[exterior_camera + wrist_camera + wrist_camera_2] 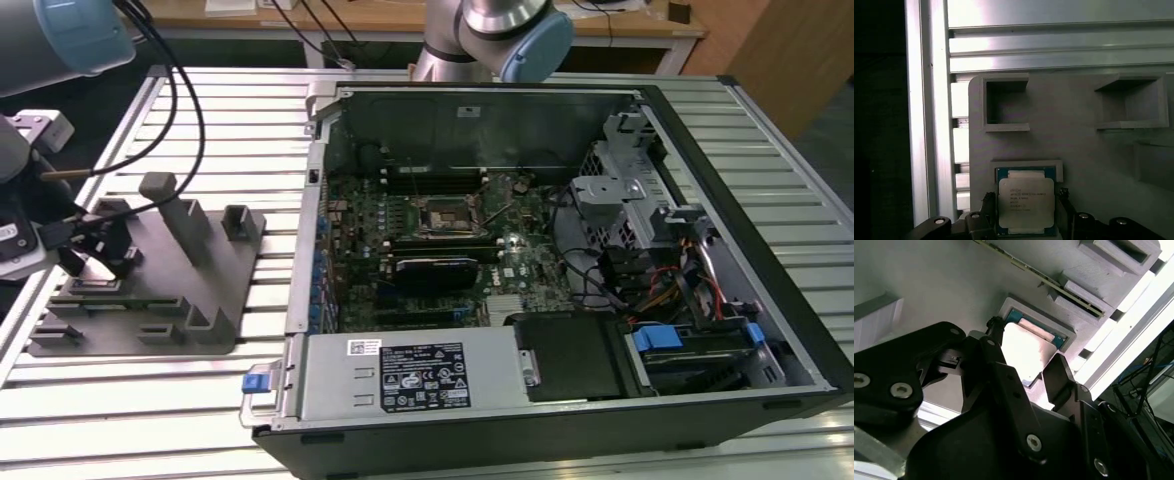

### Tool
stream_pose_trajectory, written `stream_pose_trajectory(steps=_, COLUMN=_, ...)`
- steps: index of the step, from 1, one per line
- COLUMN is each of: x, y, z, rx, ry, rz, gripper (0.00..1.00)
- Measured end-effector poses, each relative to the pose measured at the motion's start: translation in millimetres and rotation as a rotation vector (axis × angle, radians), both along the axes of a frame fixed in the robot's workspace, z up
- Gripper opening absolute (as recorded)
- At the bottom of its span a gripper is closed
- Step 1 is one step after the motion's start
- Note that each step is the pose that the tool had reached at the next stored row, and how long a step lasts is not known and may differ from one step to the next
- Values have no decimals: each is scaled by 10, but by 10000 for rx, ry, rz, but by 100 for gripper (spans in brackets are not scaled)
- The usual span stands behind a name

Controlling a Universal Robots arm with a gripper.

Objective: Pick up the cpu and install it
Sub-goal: 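Pick up the cpu and move it towards the insertion slot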

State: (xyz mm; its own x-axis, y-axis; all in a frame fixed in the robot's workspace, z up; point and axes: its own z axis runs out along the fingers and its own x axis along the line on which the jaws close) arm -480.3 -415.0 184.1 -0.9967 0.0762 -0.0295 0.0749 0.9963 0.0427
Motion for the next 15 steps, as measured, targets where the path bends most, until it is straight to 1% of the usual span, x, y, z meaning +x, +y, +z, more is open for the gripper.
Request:
stream_pose_trajectory(steps=10, x=0, y=18, z=-30, rx=3, ry=0, rz=0, gripper=59)
stream_pose_trajectory(steps=15, x=0, y=19, z=-44, rx=3, ry=1, rz=1, gripper=59)
